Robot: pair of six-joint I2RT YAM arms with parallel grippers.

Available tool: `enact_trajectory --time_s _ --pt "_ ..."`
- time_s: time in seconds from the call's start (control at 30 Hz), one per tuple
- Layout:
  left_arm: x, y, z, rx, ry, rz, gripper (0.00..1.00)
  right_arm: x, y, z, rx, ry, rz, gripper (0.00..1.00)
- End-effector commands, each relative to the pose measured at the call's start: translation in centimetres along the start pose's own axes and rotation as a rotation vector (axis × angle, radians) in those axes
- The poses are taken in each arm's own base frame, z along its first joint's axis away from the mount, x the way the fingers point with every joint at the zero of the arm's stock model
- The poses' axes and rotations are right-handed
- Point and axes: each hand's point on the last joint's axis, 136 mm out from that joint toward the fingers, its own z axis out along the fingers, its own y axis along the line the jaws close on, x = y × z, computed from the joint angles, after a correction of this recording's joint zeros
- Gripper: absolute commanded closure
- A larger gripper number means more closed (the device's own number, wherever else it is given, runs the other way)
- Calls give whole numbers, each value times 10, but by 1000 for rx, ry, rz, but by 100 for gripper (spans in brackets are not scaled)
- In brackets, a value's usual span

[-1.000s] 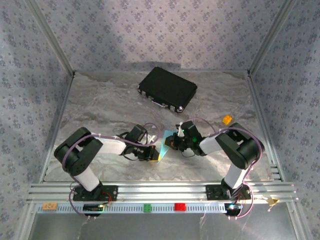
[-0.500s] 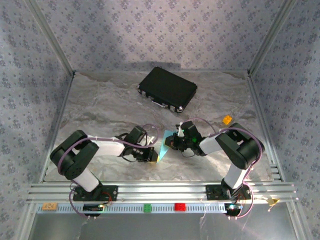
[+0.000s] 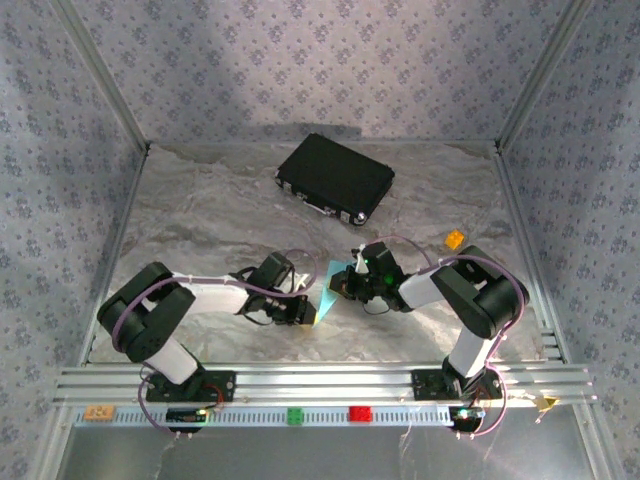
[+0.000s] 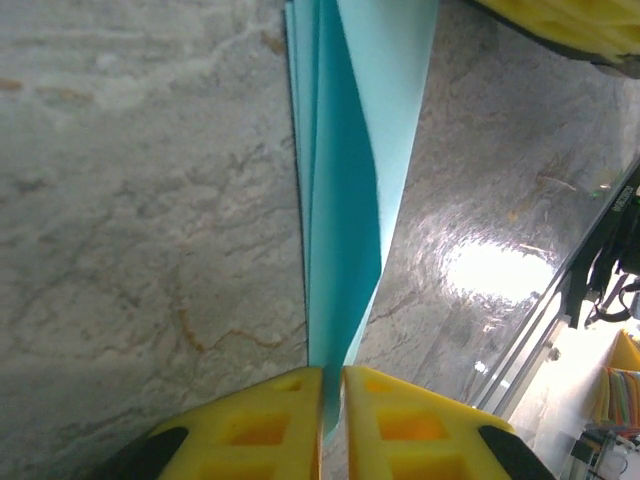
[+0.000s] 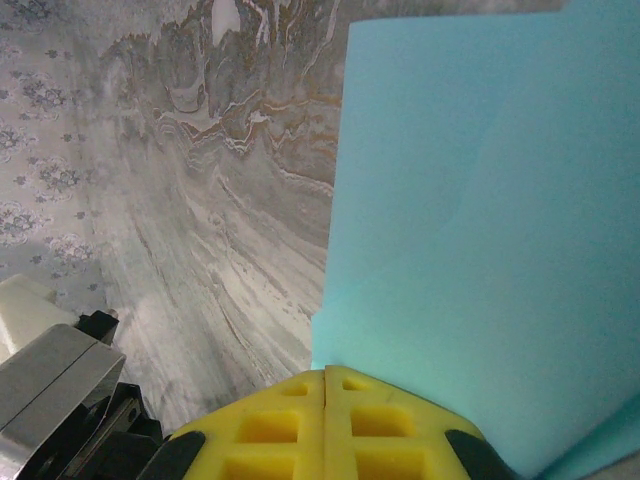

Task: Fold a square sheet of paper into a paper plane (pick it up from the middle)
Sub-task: Fold the wing for the fifth time at the center of the table.

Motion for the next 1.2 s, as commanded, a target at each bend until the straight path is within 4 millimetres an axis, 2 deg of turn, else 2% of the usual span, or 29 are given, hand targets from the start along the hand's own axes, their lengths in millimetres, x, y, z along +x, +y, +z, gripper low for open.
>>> enact_trajectory --time_s 0.0,0.13,0.23,0.4,0.57,0.63,0.73,0.97,1.17 --pt "29 29 1 -101 78 -71 91 21 -69 -4 241 21 87 96" --pt "32 27 1 -92 84 -69 100 20 -69 -5 243 18 90 96" --pt "32 24 1 -82 83 -65 100 19 -70 -5 244 17 93 96" --pt "29 17 -7 -79 54 -51 89 19 -69 -5 239 18 91 96" --pt "14 -1 -30 -79 -47 -19 82 19 -67 -5 236 18 90 96" --pt "8 -10 -36 -60 -77 -7 82 19 -67 -4 234 19 90 96" --pt "-3 -27 -40 -12 -93 24 87 18 -67 -5 234 17 90 96" --pt "-28 -58 -26 78 -61 68 95 18 -66 -5 231 18 92 96" --pt "-41 -61 -8 95 -21 70 96 19 -67 -5 234 20 93 96"
